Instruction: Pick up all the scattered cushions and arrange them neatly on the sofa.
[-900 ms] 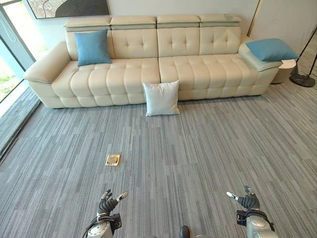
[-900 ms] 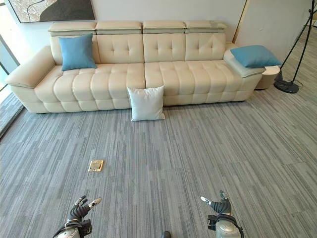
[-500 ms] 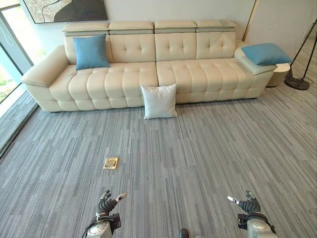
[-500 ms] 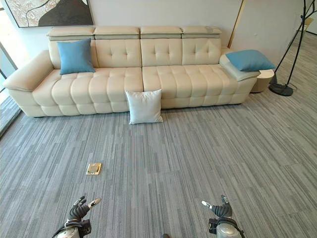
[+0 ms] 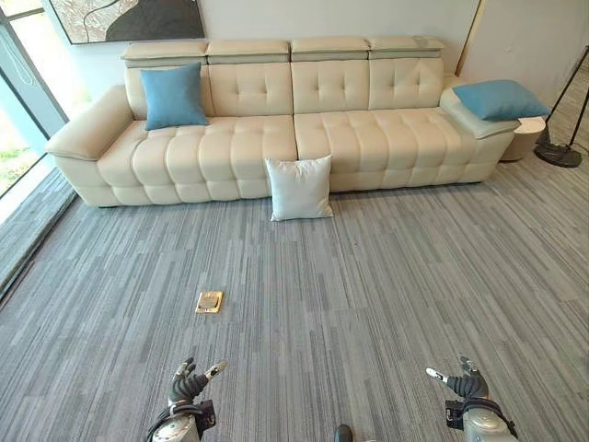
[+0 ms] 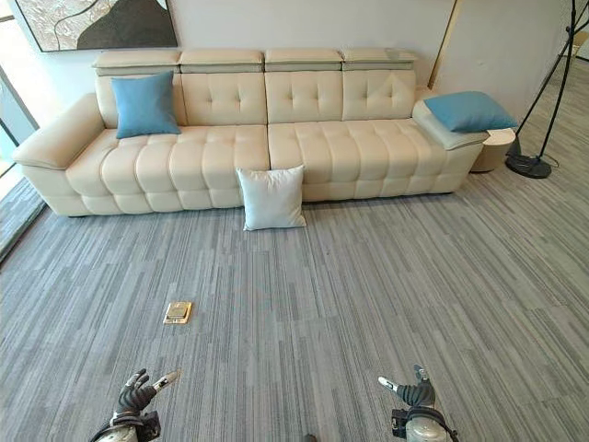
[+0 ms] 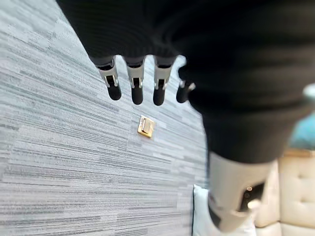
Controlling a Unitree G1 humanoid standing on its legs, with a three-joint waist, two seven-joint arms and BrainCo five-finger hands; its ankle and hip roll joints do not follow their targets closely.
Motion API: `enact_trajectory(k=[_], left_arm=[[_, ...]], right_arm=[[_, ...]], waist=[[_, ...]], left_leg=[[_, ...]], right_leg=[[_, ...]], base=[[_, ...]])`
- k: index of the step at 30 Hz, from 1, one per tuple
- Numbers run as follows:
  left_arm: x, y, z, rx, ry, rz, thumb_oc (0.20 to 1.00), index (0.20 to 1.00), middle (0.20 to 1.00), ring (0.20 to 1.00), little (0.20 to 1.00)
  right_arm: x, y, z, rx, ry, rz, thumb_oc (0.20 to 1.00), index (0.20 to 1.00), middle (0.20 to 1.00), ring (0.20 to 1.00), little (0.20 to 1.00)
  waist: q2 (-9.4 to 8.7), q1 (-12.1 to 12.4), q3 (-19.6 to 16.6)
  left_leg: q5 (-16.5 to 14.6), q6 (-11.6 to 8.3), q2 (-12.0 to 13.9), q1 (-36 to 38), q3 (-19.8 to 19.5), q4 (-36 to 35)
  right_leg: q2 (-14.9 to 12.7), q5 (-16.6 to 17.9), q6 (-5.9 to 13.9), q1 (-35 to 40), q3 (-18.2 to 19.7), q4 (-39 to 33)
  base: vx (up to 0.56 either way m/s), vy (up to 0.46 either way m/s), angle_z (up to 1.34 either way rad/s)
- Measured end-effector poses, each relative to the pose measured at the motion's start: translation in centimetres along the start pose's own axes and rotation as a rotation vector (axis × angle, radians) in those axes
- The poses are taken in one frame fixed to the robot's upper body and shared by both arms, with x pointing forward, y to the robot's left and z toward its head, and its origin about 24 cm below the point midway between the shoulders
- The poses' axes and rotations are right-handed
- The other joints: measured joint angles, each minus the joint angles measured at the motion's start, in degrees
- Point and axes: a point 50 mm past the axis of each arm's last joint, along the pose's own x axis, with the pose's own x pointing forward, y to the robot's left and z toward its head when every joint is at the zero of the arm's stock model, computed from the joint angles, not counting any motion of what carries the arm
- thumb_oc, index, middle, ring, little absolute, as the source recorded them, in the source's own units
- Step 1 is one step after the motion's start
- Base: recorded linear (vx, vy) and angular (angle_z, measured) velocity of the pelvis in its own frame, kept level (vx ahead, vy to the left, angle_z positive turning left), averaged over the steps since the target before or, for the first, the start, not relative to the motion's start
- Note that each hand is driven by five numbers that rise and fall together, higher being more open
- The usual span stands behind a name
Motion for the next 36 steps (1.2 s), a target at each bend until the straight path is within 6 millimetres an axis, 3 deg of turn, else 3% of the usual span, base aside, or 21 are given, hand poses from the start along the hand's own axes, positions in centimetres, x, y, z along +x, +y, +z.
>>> enact_trajectory(k=[6,17,19,22,23,25,27,29,32,34,36], left_arm=[[0.1,-0.1,0.1,0.007,-0.004,-0.003,1.000,1.000,1.000,1.000,1.000],[0.4,-0.3,1.2,0.044,-0.040,-0.016,1.000,1.000,1.000,1.000,1.000],[0.8,-0.9,1.9,0.062,-0.055,-0.032,1.000,1.000,1.000,1.000,1.000],[1.2,-1.6,2.5,0.073,-0.064,-0.046,1.000,1.000,1.000,1.000,1.000],[1.3,-1.7,3.0,0.071,-0.076,-0.048,1.000,1.000,1.000,1.000,1.000],[1.3,-1.6,3.1,0.074,-0.079,-0.040,1.000,1.000,1.000,1.000,1.000],[1.4,-1.4,3.2,0.078,-0.082,-0.032,1.000,1.000,1.000,1.000,1.000],[1.4,-1.3,3.3,0.077,-0.083,-0.031,1.000,1.000,1.000,1.000,1.000],[1.4,-1.6,3.2,0.077,-0.073,-0.036,1.000,1.000,1.000,1.000,1.000],[1.4,-1.5,3.2,0.078,-0.071,-0.036,1.000,1.000,1.000,1.000,1.000],[1.2,-1.7,2.6,0.076,-0.055,-0.039,1.000,1.000,1.000,1.000,1.000]], right_arm=[[0.0,-0.3,-0.1,0.002,0.007,-0.011,1.000,1.000,1.000,1.000,1.000],[0.4,0.0,1.1,0.007,-0.025,-0.004,1.000,1.000,1.000,1.000,1.000],[0.5,0.1,1.5,0.008,-0.036,-0.004,1.000,1.000,1.000,1.000,1.000],[1.1,0.2,3.4,0.015,-0.086,-0.004,1.000,1.000,1.000,1.000,1.000],[1.0,0.4,3.5,0.018,-0.088,0.001,1.000,1.000,1.000,1.000,1.000],[0.9,0.3,2.7,0.012,-0.065,-0.001,1.000,1.000,1.000,1.000,1.000],[0.9,0.3,2.7,0.012,-0.067,-0.001,1.000,1.000,1.000,1.000,1.000],[0.9,0.3,2.7,0.012,-0.066,-0.001,1.000,1.000,1.000,1.000,1.000],[0.6,0.1,1.8,-0.001,-0.043,-0.008,1.000,1.000,1.000,1.000,1.000],[0.6,0.0,1.5,-0.004,-0.034,-0.009,1.000,1.000,1.000,1.000,1.000],[0.4,-0.1,0.8,-0.011,-0.015,-0.011,1.000,1.000,1.000,1.000,1.000]], waist=[[-1.15,0.06,2.12],[-1.25,0.04,2.46],[-0.69,-0.04,2.99],[1.09,-0.01,6.08],[0.90,-0.16,6.43],[0.49,-0.03,6.45],[-0.25,0.14,6.68],[-0.59,0.12,7.03],[-0.93,-0.17,6.89],[-1.02,-0.37,6.92],[-1.01,-0.39,6.31]], left_leg=[[0.16,0.06,-0.25,-1.60,-0.29,0.01],[0.17,1.72,-0.97,-2.38,-0.49,0.05],[0.21,2.31,-0.95,-2.84,-0.97,0.01],[-0.45,3.46,-0.26,-2.22,0.15,0.05],[-0.28,4.26,-0.68,-1.68,-0.06,0.17],[-0.19,4.71,-1.10,-1.42,-0.24,0.39],[-0.39,5.12,-1.39,-1.67,0.09,0.41],[-0.50,5.41,-1.31,-1.75,-0.06,0.41],[-1.88,4.80,-1.24,-1.23,-0.84,0.59],[-3.23,4.00,-1.14,0.08,-0.95,0.45],[-5.72,2.26,-0.56,2.61,-1.47,0.43]], right_leg=[[-0.28,0.13,0.18,-1.47,-0.27,0.00],[-0.76,0.62,0.18,-2.34,-0.29,0.48],[-1.35,-1.20,2.08,-4.97,-1.01,5.56],[-2.06,-2.38,3.57,-13.04,-1.54,21.41],[-3.10,-5.14,4.95,-16.13,-1.66,26.43],[-4.34,-8.29,5.20,-17.45,-1.57,27.87],[-5.15,-9.49,5.70,-19.67,-1.60,25.34],[-4.78,-8.74,6.98,-19.48,-1.24,15.78],[-4.65,-7.10,8.47,-19.14,-1.28,6.93],[-4.53,-5.11,8.37,-19.00,-1.54,3.08],[-4.19,-3.84,6.59,-16.12,-2.69,2.51]], base=[[0.05,0.066,0.03],[0.05,0.114,0.01],[-0.01,0.187,0.06],[0.07,0.080,-0.18],[0.08,-0.007,0.02],[0.12,-0.032,0.01],[0.23,-0.102,-0.12],[0.21,-0.088,0.04],[0.31,-0.153,0.09],[0.44,-0.224,0.12],[0.40,-0.201,0.10]])
